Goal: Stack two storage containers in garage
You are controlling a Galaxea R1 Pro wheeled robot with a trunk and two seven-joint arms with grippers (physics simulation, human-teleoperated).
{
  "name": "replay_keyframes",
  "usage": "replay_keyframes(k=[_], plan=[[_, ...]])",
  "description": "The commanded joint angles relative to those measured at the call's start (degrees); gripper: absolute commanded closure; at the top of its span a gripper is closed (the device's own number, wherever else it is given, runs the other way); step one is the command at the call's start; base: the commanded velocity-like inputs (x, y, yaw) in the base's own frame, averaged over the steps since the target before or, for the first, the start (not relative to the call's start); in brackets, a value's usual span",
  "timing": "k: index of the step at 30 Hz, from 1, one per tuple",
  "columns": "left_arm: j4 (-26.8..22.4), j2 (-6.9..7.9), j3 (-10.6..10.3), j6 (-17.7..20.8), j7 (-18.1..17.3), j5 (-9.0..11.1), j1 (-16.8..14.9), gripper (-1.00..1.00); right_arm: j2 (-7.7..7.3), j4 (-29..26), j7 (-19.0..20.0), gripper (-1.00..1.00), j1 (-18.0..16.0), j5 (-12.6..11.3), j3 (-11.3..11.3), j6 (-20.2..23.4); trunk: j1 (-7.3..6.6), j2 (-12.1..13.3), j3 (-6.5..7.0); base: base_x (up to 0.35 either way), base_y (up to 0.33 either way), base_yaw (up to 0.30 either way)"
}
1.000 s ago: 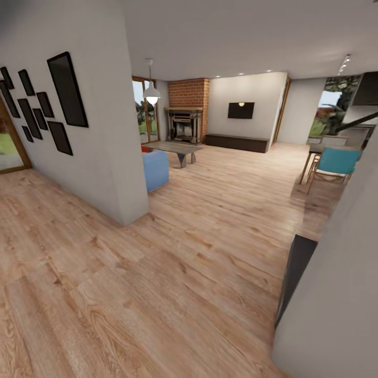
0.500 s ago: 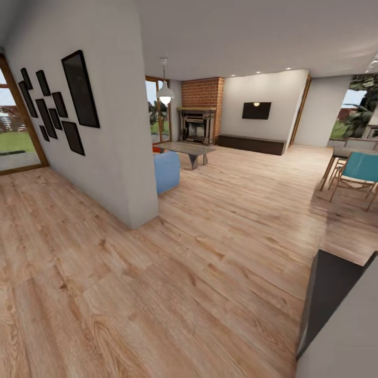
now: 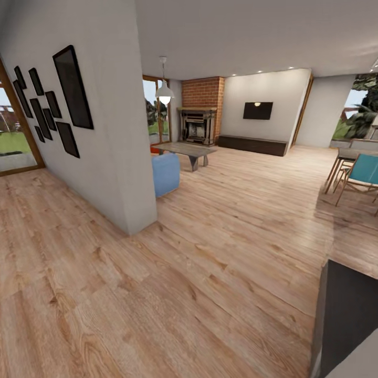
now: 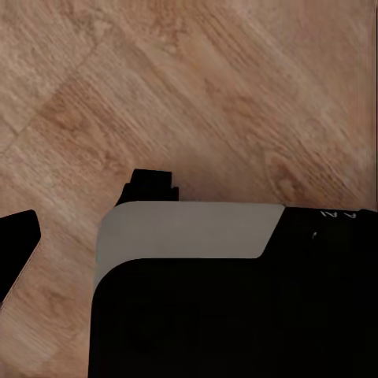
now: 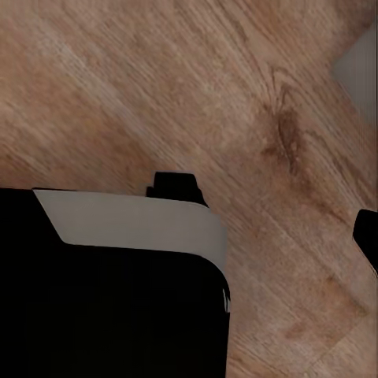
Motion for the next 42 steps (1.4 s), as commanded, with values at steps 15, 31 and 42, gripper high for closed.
replay_keyframes(k=[15,31,42], plan=[[0.0,0.0,0.1,0.1,-0.1,0.4,0.0,-1.0,0.06,0.2,0.0,-1.0,-0.1,-0.6,0.5,-0.3,0.03,0.0,-0.05,0.322,0.0,0.0],[0.0,0.0,0.1,0.1,-0.1,0.5,0.0,-1.0,0.05,0.1,0.0,-1.0,-0.1,-0.6,0.5,-0.3,0.03,0.0,-0.05,0.322,0.0,-0.089],[0.0,0.0,0.1,0.1,-0.1,0.5,0.0,-1.0,0.08,0.2,0.0,-1.0,-0.1,-0.6,0.5,-0.3,0.03,0.0,-0.05,0.322,0.0,-0.243]])
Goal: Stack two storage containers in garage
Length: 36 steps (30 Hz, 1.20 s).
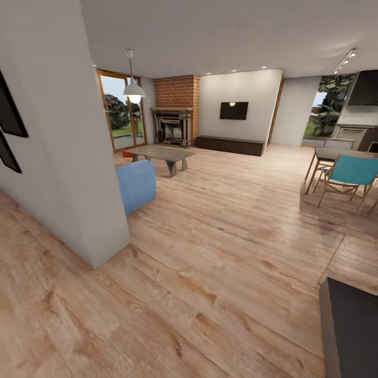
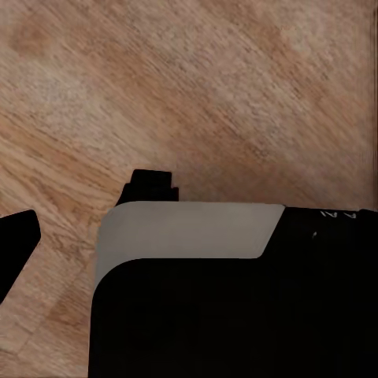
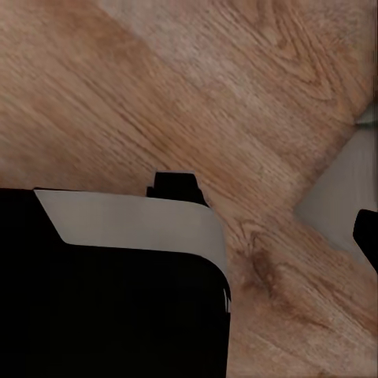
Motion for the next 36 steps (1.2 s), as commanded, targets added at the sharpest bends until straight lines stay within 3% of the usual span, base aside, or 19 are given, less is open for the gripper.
replay_keyframes(k=[1,18,36], plan=[[0.0,0.0,0.1,0.1,-0.1,0.5,0.0,-1.0,0.04,0.2,0.0,-1.0,-0.1,-0.6,0.5,-0.3,0.03,0.0,-0.05,0.322,0.0,-0.227],[0.0,0.0,0.1,0.1,-0.1,0.5,0.0,-1.0,0.02,0.2,0.0,-1.0,-0.1,-0.6,0.5,-0.3,0.03,0.0,-0.05,0.322,0.0,-0.2],[0.0,0.0,0.1,0.1,-0.1,0.5,0.0,-1.0,0.02,0.2,0.0,-1.0,-0.1,-0.6,0.5,-0.3,0.03,0.0,-0.05,0.322,0.0,-0.01]])
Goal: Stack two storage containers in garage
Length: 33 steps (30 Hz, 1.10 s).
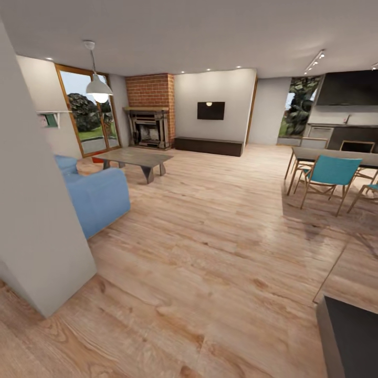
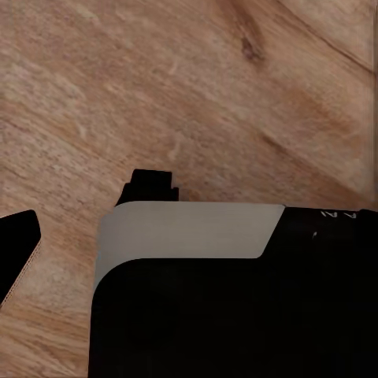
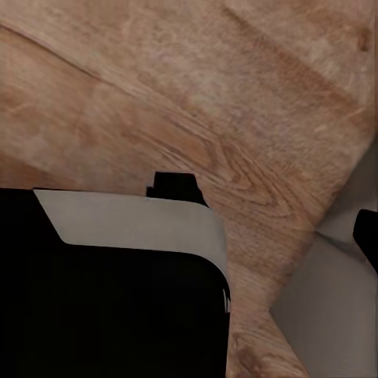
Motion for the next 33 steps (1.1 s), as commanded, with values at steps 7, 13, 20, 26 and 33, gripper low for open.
replay_keyframes(k=[7,13,20,26,33], plan=[[0.0,0.0,0.1,0.1,-0.1,0.5,0.0,-1.0,0.05,0.2,0.0,-1.0,-0.1,-0.6,0.5,-0.3,0.03,0.0,-0.05,0.322,0.0,0.0],[0.0,0.01,0.1,0.1,-0.1,0.5,0.0,-1.0,0.05,0.2,0.0,-1.0,-0.1,-0.6,0.5,-0.3,0.03,0.0,-0.05,0.322,0.0,0.0],[0.0,0.0,0.1,0.1,-0.1,0.5,0.0,-1.0,0.05,0.2,0.0,-1.0,-0.1,-0.6,0.5,-0.3,0.03,0.0,-0.05,0.322,0.0,0.0],[0.0,0.0,0.1,0.1,-0.1,0.5,0.0,-1.0,0.05,0.2,0.0,-1.0,-0.1,-0.6,0.5,-0.3,0.03,0.0,-0.05,0.322,0.0,-0.085],[0.0,0.01,0.1,0.1,-0.1,0.5,0.0,-1.0,0.05,0.2,0.0,-1.0,-0.1,-0.6,0.5,-0.3,0.03,0.0,-0.05,0.322,0.0,-0.233]])
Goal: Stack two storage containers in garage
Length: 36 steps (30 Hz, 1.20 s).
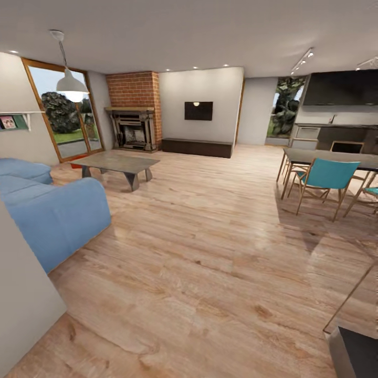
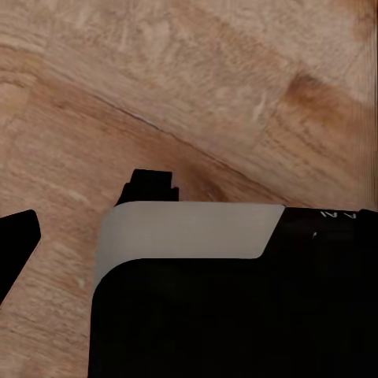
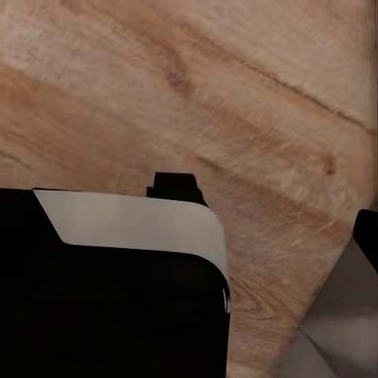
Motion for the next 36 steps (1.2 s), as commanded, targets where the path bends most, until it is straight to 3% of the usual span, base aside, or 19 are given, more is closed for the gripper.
replay_keyframes(k=[1,9,36], plan=[[0.0,0.0,0.1,0.1,-0.1,0.5,0.0,-1.0,0.05,0.2,0.0,-1.0,-0.1,-0.6,0.5,-0.3,0.03,0.0,-0.05,0.322,0.0,-0.242],[0.0,-0.01,0.1,0.1,-0.1,0.5,0.0,-1.0,0.05,0.2,0.0,-1.0,-0.1,-0.6,0.5,-0.3,0.03,0.0,-0.05,0.322,0.0,-0.203],[0.1,-0.12,0.1,0.0,0.0,0.4,0.0,-1.0,0.08,0.1,0.0,-1.0,-0.1,-0.4,0.6,-1.0,0.03,0.0,-0.05,0.322,0.0,-0.004]])
